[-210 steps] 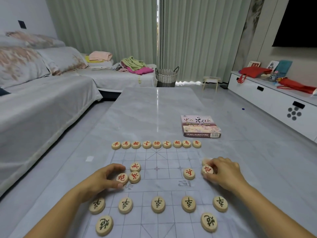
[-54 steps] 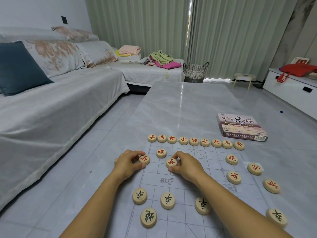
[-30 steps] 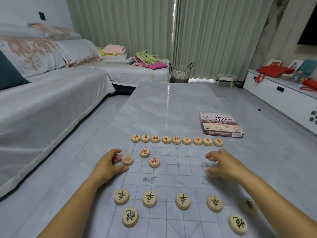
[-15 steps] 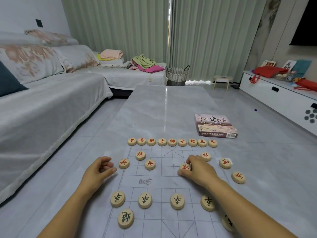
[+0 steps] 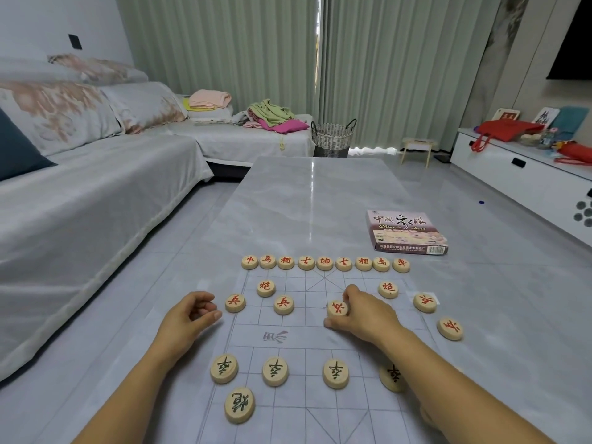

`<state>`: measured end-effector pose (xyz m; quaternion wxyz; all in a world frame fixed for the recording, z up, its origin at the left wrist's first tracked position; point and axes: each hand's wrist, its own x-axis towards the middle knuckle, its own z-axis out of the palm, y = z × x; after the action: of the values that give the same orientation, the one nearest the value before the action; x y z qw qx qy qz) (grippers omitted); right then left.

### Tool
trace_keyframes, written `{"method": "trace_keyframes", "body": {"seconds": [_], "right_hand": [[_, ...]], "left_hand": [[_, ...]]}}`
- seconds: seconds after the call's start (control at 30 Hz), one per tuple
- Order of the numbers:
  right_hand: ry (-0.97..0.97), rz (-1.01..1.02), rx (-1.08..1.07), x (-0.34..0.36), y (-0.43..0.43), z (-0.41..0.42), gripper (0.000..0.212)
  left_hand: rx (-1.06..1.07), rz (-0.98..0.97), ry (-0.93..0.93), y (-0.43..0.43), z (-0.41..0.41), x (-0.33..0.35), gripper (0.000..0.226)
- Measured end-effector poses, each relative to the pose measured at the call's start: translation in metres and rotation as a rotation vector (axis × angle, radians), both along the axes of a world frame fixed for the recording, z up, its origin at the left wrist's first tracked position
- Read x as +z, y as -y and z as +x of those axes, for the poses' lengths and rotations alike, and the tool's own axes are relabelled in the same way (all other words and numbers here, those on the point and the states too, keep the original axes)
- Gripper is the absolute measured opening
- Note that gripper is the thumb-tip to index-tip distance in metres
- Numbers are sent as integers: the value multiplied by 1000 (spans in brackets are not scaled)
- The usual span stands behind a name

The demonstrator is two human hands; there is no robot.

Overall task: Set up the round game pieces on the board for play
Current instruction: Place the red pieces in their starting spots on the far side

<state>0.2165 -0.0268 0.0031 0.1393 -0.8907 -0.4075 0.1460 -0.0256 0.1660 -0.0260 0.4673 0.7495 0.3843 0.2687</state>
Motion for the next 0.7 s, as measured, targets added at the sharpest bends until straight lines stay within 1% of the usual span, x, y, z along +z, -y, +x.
{"method": "trace_keyframes", "body": {"seconds": [0.07, 0.13, 0.27, 0.43, 0.7], "right_hand": [[-80, -1, 69, 2, 3, 6, 62], [-107, 11, 111, 4, 3, 9, 52], [-56, 55, 41, 0, -5, 1, 35], [13, 102, -49, -7, -14, -8, 40], [7, 134, -45, -9, -13, -8, 39]], "left_hand": [[3, 7, 5, 0, 0, 0, 28], [5, 4, 12, 0, 0, -1, 26], [8, -13, 34, 1, 0, -1, 25], [6, -9, 32, 0, -1, -1, 23], [21, -11, 25, 2, 1, -1, 24]]}}
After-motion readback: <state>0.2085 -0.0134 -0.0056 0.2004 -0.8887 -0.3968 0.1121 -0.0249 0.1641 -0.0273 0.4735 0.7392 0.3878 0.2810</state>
